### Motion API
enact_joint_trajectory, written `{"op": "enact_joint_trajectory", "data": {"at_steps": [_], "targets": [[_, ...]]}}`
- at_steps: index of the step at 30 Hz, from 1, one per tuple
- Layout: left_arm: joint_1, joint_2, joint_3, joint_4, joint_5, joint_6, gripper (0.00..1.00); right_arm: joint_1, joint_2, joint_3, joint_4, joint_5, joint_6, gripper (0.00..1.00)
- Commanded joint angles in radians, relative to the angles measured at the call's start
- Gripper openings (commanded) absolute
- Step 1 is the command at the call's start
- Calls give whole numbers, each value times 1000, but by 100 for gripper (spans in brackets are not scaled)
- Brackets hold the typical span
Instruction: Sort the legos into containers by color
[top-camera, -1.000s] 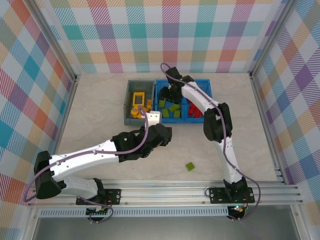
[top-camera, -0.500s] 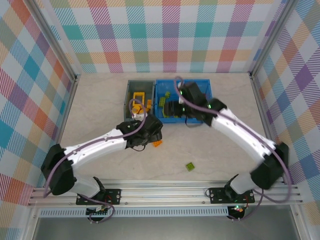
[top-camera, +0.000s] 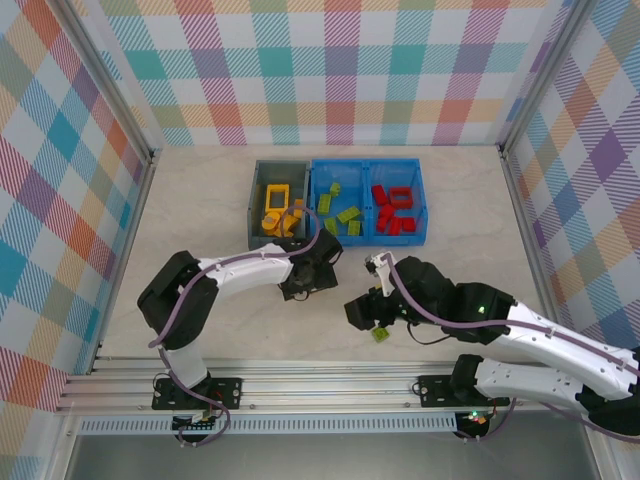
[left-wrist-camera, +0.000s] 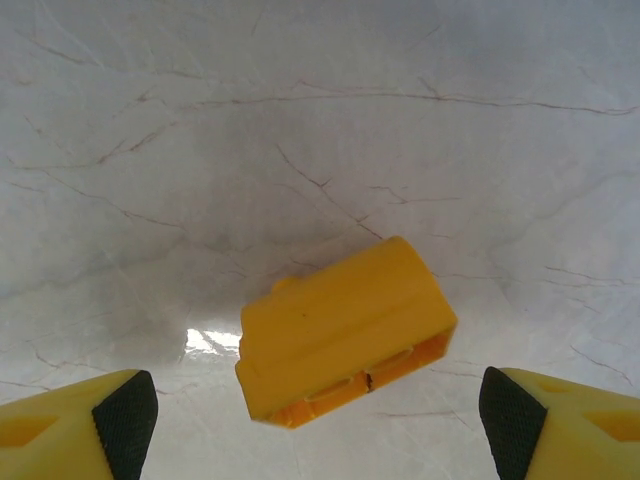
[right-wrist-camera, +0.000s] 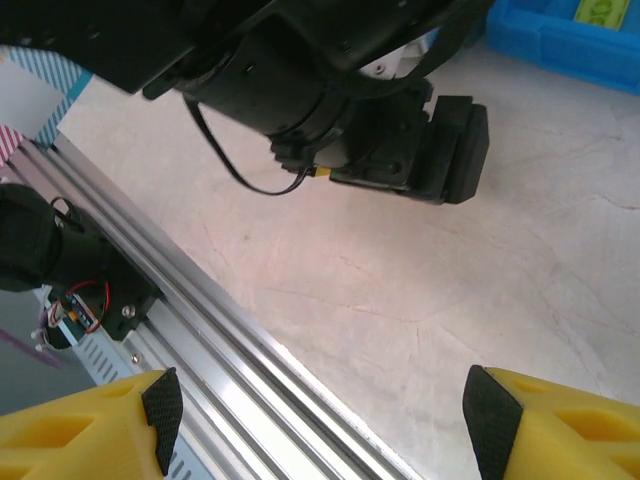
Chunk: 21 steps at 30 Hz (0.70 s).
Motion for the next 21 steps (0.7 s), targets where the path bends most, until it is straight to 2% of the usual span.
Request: {"op": "enact_joint_trajectory", "data": {"at_steps": [1,4,7,14,17,21], "targets": [[14,27,40,21,12,-43,86,35,22,2,-30,49,30,76],[14,54,61,7,-3,-55,86,48,41,5,-16,52,38,75],[14,77,64,15,-12,-66,81,54,44,3,-6,54,43,75],[14,83,57,31,-34,-71,56,56,20,-9,-15,65,59,75],[11,31,39,19,-67,-68,49,55,16,-7,-17,70,56,75],[12,-120,15,-51,-158,-43,46,56,31,-2,-6,70,43,74]]}}
